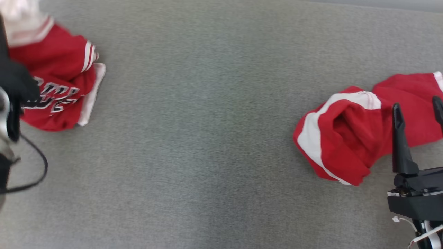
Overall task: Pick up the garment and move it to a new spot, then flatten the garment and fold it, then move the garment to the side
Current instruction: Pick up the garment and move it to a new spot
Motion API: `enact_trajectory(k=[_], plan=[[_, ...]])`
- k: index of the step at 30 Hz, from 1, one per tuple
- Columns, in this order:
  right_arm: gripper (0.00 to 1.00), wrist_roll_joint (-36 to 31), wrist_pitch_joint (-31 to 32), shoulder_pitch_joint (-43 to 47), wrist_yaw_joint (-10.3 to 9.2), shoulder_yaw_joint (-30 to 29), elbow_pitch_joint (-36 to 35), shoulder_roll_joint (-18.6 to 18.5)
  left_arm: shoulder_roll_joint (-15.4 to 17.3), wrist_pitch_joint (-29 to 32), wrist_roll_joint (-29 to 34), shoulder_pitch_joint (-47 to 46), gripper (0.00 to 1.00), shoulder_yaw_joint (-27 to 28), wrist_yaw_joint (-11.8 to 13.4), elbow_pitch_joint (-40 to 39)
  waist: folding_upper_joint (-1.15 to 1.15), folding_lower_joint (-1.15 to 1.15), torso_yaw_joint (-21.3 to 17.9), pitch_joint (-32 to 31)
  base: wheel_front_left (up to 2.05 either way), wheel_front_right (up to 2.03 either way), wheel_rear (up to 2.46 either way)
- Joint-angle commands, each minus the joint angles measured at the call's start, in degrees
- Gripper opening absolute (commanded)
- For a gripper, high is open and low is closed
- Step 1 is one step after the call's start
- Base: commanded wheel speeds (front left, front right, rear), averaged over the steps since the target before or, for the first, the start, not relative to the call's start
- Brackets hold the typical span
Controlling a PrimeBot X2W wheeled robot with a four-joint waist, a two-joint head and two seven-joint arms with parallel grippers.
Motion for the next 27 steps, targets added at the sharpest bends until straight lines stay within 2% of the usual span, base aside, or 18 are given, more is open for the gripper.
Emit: enact_trajectory(k=[1,10,11,12,13,21,27], plan=[[1.0,-0.59,0.1,0.34,-0.13,-0.36,-0.31,-0.4,-0.25,-0.55,-0.83,2.35,0.0,0.54,-0.02,1.4,0.0,0.0,-2.26,1.12,0.0,0.0,0.0],[1.0,-0.48,1.17,0.57,-0.13,-1.07,-1.4,-1.32,-4.82,-1.45,-5.17,9.35,0.0,2.86,-2.51,8.68,0.0,0.0,-3.04,2.03,0.0,0.0,0.0],[1.0,-0.49,1.35,0.5,-0.13,-1.04,-1.41,-1.4,-5.06,-1.57,-4.98,9.17,0.18,2.94,-2.16,8.77,0.0,0.0,-2.91,2.0,0.0,0.0,0.0],[1.0,-0.46,1.43,0.44,-0.13,-0.99,-1.36,-1.48,-5.3,-1.54,-4.73,8.8,0.5,3.09,-2.02,8.65,0.0,0.0,-2.71,1.92,0.0,0.0,0.0],[1.0,-0.39,1.51,0.35,-0.13,-0.88,-1.3,-1.51,-5.35,-1.59,-4.58,8.33,1.0,3.26,-2.2,8.58,0.0,0.0,-2.55,1.83,0.0,0.0,0.0],[1.0,0.12,0.4,0.36,-0.13,0.25,1.06,-0.22,-3.07,-1.62,-0.6,7.31,1.0,7.68,-1.83,0.14,0.0,0.0,-2.29,-0.62,0.0,0.0,0.0],[1.0,0.55,-1.63,0.68,-0.13,0.79,3.93,1.56,-2.06,-1.63,4.08,8.33,1.0,9.23,-0.75,-6.25,0.0,0.0,-3.76,-3.92,0.0,0.0,0.0]])
